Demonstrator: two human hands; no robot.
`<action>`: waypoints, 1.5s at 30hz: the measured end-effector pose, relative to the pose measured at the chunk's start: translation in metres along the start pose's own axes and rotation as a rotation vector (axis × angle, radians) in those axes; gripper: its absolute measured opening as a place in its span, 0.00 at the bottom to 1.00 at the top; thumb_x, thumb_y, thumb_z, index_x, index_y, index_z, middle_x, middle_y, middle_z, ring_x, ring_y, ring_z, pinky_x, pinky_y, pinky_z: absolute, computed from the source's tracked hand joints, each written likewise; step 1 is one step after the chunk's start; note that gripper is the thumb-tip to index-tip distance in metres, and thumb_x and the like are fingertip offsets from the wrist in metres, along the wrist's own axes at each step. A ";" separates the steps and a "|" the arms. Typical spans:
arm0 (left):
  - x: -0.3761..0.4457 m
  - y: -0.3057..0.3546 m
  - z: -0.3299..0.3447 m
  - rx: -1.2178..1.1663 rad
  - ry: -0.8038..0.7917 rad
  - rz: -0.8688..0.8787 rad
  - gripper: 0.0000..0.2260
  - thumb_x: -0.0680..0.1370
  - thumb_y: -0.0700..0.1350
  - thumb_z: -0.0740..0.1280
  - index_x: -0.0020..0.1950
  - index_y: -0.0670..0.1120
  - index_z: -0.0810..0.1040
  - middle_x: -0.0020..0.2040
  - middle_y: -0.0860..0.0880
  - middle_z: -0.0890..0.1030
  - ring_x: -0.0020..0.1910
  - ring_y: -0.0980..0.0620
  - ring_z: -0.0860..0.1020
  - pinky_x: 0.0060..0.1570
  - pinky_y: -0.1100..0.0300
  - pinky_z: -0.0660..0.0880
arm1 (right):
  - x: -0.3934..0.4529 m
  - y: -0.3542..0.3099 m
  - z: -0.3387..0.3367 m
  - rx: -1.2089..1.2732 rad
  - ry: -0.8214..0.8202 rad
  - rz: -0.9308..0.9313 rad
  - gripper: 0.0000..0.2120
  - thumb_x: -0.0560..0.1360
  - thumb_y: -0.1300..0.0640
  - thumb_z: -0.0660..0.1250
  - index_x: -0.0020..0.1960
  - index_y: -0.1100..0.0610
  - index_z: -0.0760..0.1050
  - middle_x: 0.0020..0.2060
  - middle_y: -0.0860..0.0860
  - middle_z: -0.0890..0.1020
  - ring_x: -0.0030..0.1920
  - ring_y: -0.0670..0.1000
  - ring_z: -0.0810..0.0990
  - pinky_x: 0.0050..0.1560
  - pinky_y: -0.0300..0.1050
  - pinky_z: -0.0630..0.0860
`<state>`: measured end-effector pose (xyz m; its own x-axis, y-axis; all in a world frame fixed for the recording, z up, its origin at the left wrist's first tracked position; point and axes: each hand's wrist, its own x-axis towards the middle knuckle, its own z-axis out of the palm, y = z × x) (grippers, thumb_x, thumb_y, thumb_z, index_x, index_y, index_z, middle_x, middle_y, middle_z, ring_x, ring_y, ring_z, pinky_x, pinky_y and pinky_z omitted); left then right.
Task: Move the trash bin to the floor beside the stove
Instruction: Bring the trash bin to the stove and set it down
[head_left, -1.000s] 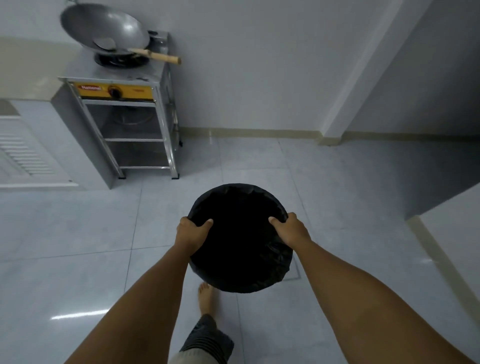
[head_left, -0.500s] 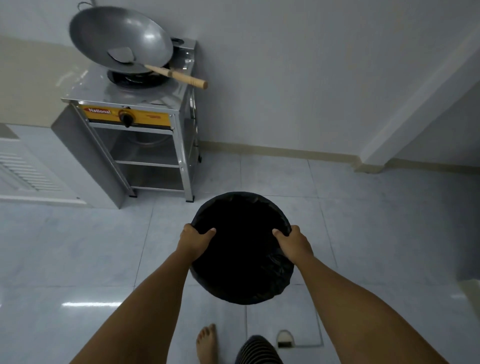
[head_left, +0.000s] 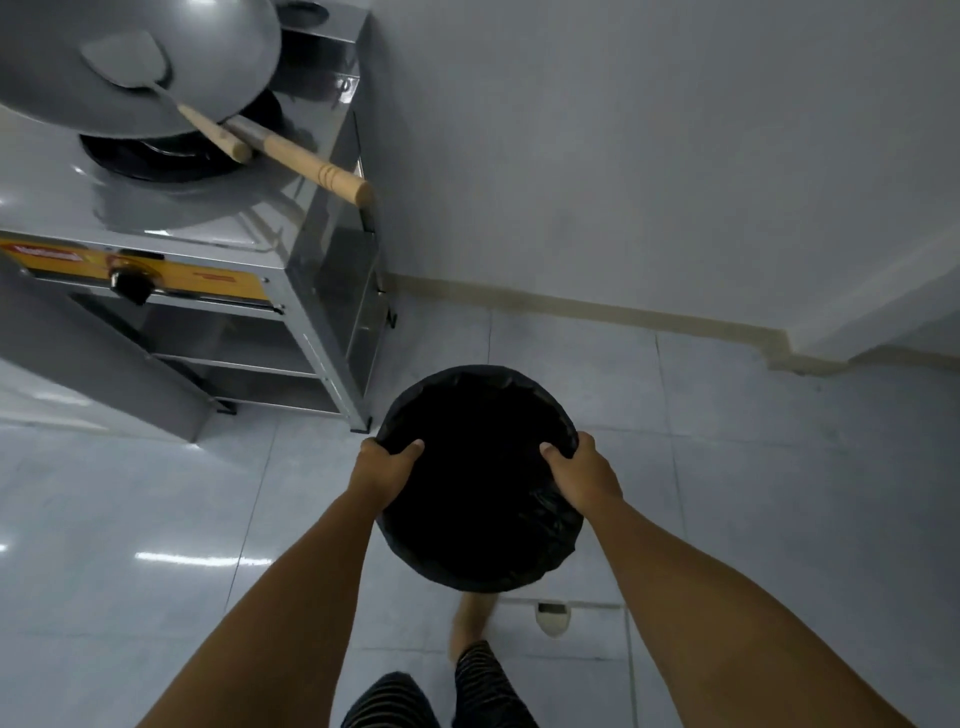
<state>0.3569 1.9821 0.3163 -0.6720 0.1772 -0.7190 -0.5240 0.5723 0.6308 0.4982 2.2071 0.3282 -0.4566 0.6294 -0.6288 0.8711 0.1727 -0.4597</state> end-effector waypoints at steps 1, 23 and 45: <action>0.014 0.011 0.005 -0.003 0.012 -0.007 0.36 0.75 0.56 0.71 0.74 0.36 0.66 0.69 0.37 0.75 0.67 0.36 0.75 0.67 0.44 0.72 | 0.020 -0.007 -0.002 0.001 -0.010 0.011 0.34 0.77 0.36 0.60 0.74 0.56 0.62 0.64 0.57 0.78 0.61 0.61 0.78 0.61 0.57 0.76; 0.401 -0.035 0.097 0.106 0.094 -0.076 0.30 0.76 0.56 0.68 0.73 0.41 0.69 0.64 0.39 0.79 0.63 0.36 0.77 0.63 0.44 0.75 | 0.416 0.007 0.161 -0.038 -0.077 -0.031 0.40 0.74 0.34 0.62 0.79 0.53 0.56 0.71 0.55 0.74 0.68 0.60 0.74 0.67 0.60 0.72; 0.452 -0.105 0.129 0.743 0.338 0.434 0.34 0.81 0.62 0.44 0.83 0.45 0.47 0.83 0.46 0.47 0.82 0.46 0.46 0.79 0.50 0.42 | 0.423 0.050 0.245 -0.207 0.387 -0.272 0.36 0.81 0.42 0.55 0.82 0.57 0.48 0.82 0.53 0.52 0.79 0.58 0.57 0.67 0.56 0.72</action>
<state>0.1755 2.1050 -0.1126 -0.9091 0.3201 -0.2665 0.2012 0.8977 0.3920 0.3046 2.2962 -0.1150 -0.6050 0.7687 -0.2075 0.7657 0.4903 -0.4162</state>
